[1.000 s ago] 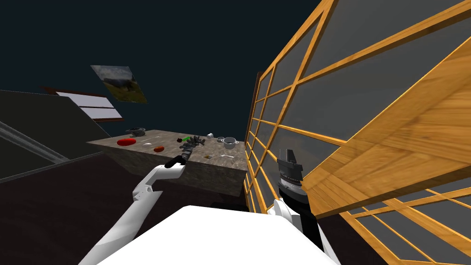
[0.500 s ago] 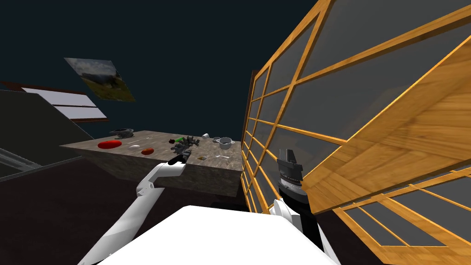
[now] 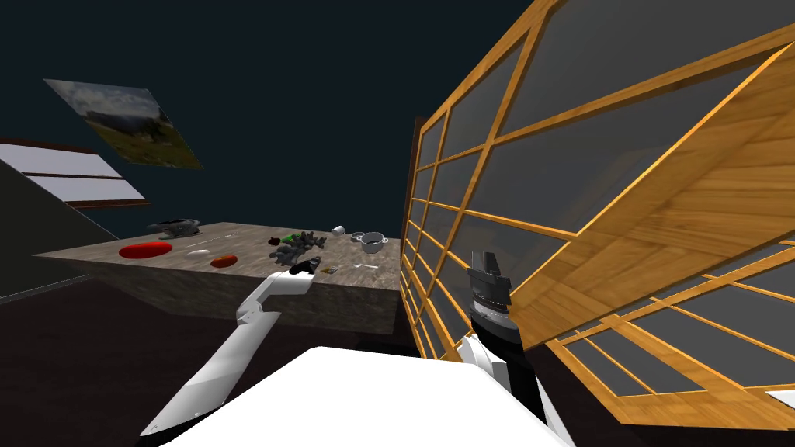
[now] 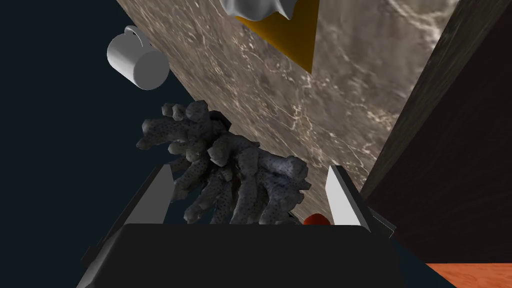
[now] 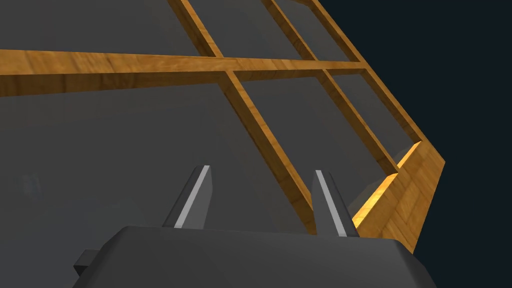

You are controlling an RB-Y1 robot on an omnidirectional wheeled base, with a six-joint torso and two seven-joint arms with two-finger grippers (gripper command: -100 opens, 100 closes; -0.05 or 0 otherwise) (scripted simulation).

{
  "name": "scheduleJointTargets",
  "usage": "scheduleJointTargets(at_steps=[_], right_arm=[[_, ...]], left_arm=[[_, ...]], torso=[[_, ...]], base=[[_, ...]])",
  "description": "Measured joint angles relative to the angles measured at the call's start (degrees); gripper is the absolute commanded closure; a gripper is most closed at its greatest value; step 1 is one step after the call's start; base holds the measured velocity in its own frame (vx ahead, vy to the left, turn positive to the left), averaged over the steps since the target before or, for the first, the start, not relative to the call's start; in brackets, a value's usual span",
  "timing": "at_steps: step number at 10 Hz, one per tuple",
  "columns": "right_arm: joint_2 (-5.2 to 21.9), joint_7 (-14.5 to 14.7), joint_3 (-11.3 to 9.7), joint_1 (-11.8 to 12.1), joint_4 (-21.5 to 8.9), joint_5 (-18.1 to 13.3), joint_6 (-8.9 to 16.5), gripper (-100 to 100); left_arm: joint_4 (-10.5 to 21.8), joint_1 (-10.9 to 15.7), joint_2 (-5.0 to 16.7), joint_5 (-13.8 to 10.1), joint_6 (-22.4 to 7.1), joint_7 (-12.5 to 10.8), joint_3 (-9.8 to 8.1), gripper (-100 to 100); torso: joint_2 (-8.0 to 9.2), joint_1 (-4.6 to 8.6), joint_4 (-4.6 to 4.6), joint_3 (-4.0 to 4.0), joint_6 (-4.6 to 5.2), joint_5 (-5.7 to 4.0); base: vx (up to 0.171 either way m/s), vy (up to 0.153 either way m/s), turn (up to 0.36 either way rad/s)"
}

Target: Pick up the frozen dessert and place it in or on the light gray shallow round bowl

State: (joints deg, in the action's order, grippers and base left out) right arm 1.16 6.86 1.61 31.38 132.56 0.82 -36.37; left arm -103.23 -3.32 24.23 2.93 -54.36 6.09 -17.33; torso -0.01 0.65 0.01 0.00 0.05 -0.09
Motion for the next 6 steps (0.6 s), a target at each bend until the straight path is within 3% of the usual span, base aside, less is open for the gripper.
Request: scheduleJointTargets(at_steps=[3,6], right_arm=[[0.00,0.00,0.00,0.00,0.00,0.00,0.00,0],[0.00,0.00,0.00,0.01,0.00,0.00,0.00,0]], left_arm=[[1.55,0.98,0.45,1.56,-4.19,-0.03,0.61,-100],[3.03,1.52,0.75,3.28,-9.10,0.00,1.49,-100]], torso=[[0.03,-0.04,0.00,0.01,-0.01,0.01],[-0.12,-0.01,-0.03,-0.07,-0.01,0.00]], base=[[0.043,-0.095,-0.072],[0.085,-0.097,-0.055]])
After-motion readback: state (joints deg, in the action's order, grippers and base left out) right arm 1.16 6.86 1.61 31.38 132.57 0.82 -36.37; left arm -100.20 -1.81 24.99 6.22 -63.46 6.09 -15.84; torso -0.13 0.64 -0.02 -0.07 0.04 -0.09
